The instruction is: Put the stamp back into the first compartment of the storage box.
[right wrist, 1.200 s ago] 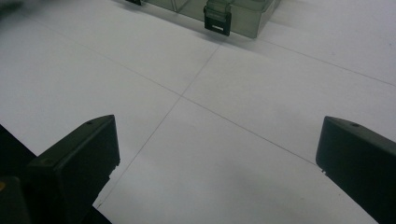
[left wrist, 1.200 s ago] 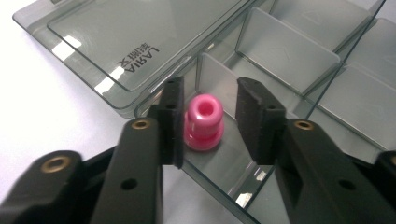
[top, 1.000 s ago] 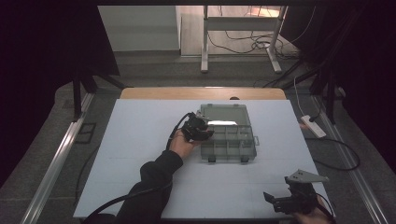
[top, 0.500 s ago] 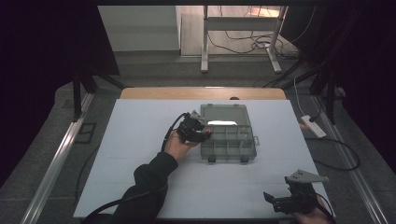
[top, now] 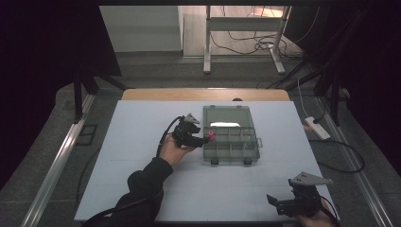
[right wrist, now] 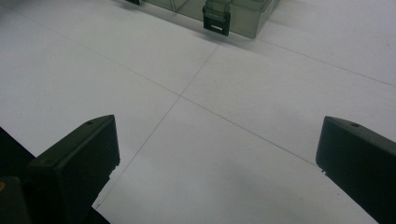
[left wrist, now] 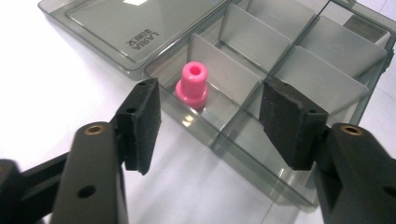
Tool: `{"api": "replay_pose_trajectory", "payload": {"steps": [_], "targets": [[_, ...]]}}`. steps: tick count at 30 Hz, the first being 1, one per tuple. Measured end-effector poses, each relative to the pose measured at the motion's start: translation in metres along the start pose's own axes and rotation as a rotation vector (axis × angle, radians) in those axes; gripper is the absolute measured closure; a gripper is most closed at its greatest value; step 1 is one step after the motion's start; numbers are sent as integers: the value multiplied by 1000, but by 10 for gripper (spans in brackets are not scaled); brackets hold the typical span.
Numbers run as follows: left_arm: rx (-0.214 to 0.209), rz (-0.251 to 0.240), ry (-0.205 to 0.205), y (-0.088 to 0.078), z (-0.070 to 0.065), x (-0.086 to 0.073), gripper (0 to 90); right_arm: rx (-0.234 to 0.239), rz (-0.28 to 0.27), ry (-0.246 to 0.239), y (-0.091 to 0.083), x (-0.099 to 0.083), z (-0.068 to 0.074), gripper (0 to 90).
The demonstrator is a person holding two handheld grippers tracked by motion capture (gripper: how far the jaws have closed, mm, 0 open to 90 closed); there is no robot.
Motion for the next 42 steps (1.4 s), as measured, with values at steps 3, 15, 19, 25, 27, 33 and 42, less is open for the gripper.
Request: {"api": "replay_pose_trajectory", "payload": {"steps": [3, 15, 19, 25, 27, 33, 42], "targets": [[-2, -11, -19, -4, 1, -3, 319, -3, 2, -1, 0, 0, 0, 0], [-11, -12, -43, -21, 3, -14, 167, -8, -4, 7, 0, 0, -1, 0], [-13, -10, -44, -28, 4, -18, 106, -8, -5, 5, 0, 0, -1, 0], [-32, -7, -50, -36, 3, -24, 60, -8, -4, 7, 0, 0, -1, 0], [-39, -11, -53, -40, 2, -26, 41, -8, -4, 8, 0, 0, -1, 0], [-26, -14, -38, -51, 2, -32, 12, -9, -4, 9, 0, 0, -1, 0], [7, -29, -33, -70, 4, -50, 0, -12, -6, 9, 0, 1, -1, 0]]}}
Point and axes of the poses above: each handheld gripper's, and its own axes: y roughly forward along the jaws, x roughly out of its top, z roughly to its left, the point moved 9 cm from there along y, roughly forward along the jaws, and after that the axes turned 1 degree about y, right-handed, at the moved point
